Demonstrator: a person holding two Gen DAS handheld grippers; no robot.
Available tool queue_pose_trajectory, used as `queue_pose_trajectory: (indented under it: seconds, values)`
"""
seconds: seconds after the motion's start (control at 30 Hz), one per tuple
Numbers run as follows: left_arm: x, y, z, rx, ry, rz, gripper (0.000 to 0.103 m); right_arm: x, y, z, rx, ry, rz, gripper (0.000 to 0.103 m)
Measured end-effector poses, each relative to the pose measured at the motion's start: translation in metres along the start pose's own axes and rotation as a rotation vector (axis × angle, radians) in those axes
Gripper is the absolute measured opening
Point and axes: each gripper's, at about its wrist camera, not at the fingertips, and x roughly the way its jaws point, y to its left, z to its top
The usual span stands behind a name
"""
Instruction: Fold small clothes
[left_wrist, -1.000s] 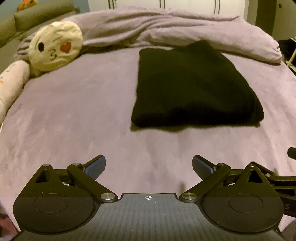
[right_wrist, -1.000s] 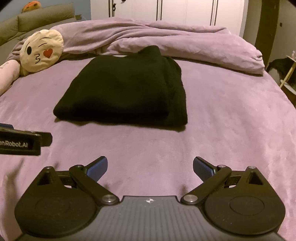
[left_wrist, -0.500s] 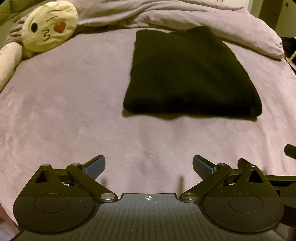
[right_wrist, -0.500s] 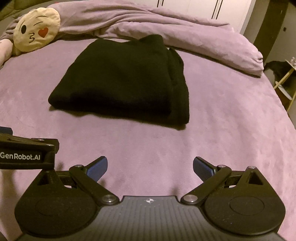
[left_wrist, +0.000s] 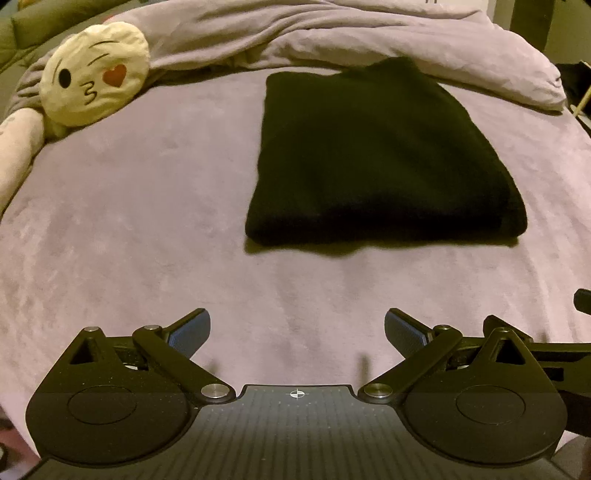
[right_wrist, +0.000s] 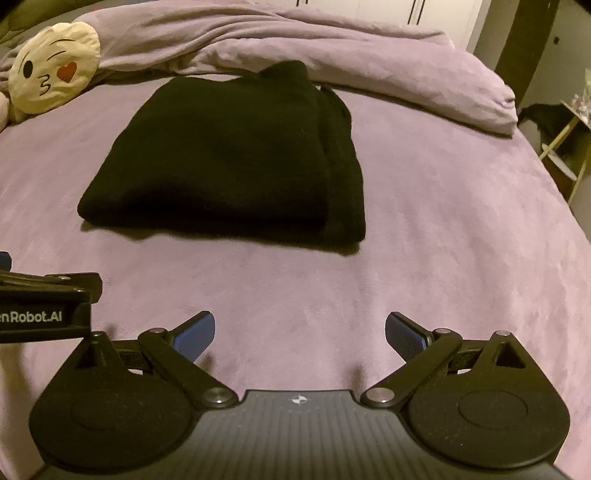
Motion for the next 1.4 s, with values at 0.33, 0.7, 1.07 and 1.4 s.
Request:
queue_pose_trajectory:
  seconds: [0.33, 0.7, 1.07, 1.4]
  values:
    - [0.001, 0.004, -0.005, 0.016, 0.014, 0.012, 0.103, 0.0, -0.006, 0.004, 0.035, -0.009, 0.01, 0.099]
    - [-0.001, 0.01, -0.006, 0.003, 0.01, 0.013, 0.103, -0.003, -0.006, 0.005, 0.031, -0.016, 0.005, 0.099]
    - [-0.004, 0.01, -0.007, 0.004, 0.006, 0.015, 0.103, -0.008, -0.003, 0.004, 0.027, -0.025, 0.008, 0.099]
    - [-0.007, 0.01, -0.009, 0.006, 0.0, 0.018, 0.103, -0.014, 0.0, 0.003, 0.024, -0.038, 0.009, 0.099]
